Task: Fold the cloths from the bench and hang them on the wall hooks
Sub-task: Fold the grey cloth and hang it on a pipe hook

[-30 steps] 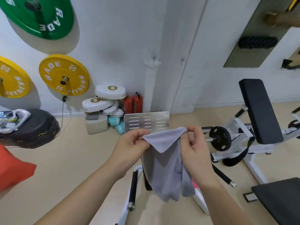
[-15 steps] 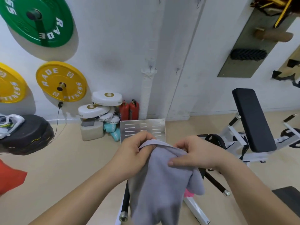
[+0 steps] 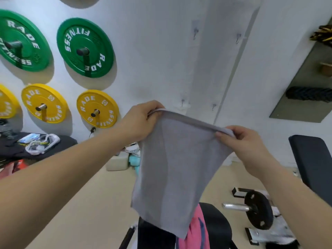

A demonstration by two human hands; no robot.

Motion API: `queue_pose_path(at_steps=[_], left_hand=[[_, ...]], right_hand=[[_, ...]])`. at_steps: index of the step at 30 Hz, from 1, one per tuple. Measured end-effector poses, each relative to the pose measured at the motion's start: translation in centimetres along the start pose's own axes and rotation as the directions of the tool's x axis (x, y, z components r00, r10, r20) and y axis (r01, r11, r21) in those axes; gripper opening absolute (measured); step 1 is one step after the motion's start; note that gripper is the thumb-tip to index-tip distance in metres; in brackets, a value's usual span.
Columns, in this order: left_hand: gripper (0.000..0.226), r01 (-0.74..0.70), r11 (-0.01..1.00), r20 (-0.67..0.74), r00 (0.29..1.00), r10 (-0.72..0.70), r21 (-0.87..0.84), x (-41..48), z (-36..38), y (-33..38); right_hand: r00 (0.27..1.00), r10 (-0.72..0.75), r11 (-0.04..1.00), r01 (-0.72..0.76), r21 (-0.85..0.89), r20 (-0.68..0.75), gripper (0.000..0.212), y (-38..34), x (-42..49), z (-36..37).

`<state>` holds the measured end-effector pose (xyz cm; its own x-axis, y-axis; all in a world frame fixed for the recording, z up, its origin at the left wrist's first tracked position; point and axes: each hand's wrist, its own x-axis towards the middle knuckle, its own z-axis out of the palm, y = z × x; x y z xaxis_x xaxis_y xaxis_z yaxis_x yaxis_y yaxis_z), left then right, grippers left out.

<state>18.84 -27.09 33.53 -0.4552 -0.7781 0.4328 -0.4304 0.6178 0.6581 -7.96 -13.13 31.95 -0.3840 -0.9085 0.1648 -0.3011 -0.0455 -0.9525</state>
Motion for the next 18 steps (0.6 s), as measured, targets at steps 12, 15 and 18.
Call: queue_pose_path(at_steps=[12,15,18], left_hand=[[0.021,0.065,0.998,0.000,0.998,-0.065,-0.020,-9.3,2.2,-0.6],[0.043,0.175,0.985,0.106,0.979,-0.173,-0.006,-14.4,5.3,-3.4],[0.047,0.300,0.954,0.270,0.918,-0.290,0.008,-20.7,8.3,-6.6]], right_hand=[[0.981,0.023,0.999,-0.030,0.034,0.191,0.019,2.4,-7.3,-3.4],[0.959,0.160,0.987,-0.153,-0.045,0.236,0.023,8.1,-10.4,-3.3],[0.910,0.297,0.954,-0.271,-0.128,0.290,0.024,14.2,-14.3,-2.8]])
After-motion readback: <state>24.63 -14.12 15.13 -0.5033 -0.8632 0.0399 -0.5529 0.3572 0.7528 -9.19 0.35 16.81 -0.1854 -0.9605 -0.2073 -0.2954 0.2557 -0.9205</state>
